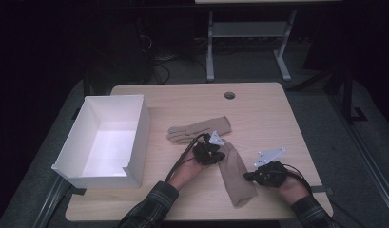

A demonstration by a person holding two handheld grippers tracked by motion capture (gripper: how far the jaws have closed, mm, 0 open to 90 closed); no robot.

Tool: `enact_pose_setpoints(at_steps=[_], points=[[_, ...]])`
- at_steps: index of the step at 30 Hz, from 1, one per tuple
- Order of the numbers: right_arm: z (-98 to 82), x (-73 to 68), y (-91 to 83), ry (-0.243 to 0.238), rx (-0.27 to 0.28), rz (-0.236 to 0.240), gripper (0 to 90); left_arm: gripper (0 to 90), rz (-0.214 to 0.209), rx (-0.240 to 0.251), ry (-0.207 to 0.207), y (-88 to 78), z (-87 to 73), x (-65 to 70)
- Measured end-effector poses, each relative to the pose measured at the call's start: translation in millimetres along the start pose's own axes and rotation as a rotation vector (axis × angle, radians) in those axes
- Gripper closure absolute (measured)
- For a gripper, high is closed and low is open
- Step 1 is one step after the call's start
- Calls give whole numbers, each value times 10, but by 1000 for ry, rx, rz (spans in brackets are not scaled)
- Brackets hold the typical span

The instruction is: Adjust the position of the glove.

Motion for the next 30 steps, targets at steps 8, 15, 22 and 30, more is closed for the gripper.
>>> enact_pose_setpoints(at_steps=[8,15,22,30], points=[[14,-66,25,-11,5,18,898,896,-22,3,-6,159,161,-48],[90,-160,104,-56,5,36,899,896,-36,2,-2,217,214,-60],[181,-242,211,-99,-4,48,899,897,-41,-2,10,238,239,-43],[278,-278,314,-117,-2,68,899,896,-45,2,12,267,264,-26]])
Point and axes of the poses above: each handheld gripper's, and its own axes: y roughly forward along the jaws, z roughly out of its top, x roughly to its right, the point moved 2 cm from there along y, roughly forward along the jaws, and after that the axes turned 2 degrees about y, right-handed, at the moved point
